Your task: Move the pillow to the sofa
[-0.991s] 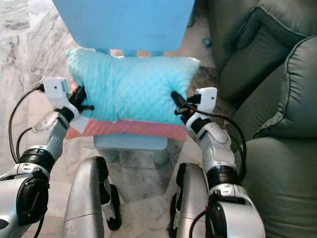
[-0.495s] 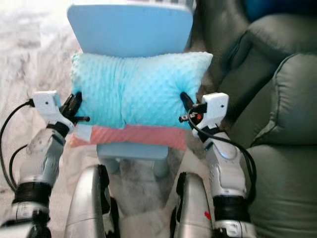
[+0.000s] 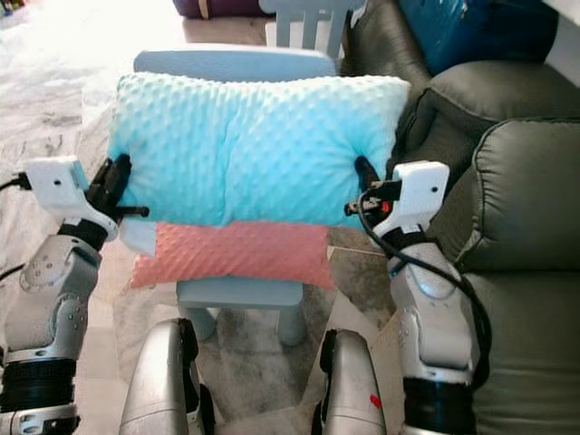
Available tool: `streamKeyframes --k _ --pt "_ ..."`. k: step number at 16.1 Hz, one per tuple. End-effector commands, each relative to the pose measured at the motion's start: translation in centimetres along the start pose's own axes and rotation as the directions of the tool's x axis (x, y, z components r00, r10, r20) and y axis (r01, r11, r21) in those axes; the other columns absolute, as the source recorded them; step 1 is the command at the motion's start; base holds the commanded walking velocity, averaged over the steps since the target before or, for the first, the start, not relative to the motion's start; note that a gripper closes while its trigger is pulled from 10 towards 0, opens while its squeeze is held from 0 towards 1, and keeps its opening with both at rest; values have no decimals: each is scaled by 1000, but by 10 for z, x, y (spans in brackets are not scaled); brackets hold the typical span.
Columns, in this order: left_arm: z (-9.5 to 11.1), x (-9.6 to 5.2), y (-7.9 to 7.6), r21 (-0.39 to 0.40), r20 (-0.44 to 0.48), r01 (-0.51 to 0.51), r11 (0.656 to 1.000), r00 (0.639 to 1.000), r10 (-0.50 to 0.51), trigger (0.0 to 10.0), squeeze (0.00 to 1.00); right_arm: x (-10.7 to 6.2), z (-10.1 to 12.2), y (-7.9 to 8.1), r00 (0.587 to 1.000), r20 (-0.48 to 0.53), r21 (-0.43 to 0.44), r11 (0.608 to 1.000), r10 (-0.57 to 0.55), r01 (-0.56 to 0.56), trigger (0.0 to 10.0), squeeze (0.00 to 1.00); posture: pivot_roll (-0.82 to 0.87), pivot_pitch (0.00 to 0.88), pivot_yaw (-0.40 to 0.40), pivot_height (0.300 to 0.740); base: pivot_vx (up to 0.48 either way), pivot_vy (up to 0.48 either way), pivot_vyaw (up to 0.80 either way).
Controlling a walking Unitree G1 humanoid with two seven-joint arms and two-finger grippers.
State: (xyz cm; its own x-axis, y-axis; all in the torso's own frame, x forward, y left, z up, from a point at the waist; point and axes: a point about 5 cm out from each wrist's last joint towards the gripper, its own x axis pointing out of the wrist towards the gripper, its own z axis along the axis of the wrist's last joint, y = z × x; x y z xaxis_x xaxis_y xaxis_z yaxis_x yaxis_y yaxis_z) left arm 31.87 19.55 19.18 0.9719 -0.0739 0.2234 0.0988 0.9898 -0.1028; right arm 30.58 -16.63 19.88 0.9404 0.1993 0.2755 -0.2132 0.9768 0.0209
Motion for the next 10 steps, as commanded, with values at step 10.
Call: streamKeyframes --k 10 --pt "3 -7 -18 -31 2 14 999 1000 -14 0 0 7 27 -9 988 75 57 990 -134 130 0 0 -102 101 3 607 0 0 0"
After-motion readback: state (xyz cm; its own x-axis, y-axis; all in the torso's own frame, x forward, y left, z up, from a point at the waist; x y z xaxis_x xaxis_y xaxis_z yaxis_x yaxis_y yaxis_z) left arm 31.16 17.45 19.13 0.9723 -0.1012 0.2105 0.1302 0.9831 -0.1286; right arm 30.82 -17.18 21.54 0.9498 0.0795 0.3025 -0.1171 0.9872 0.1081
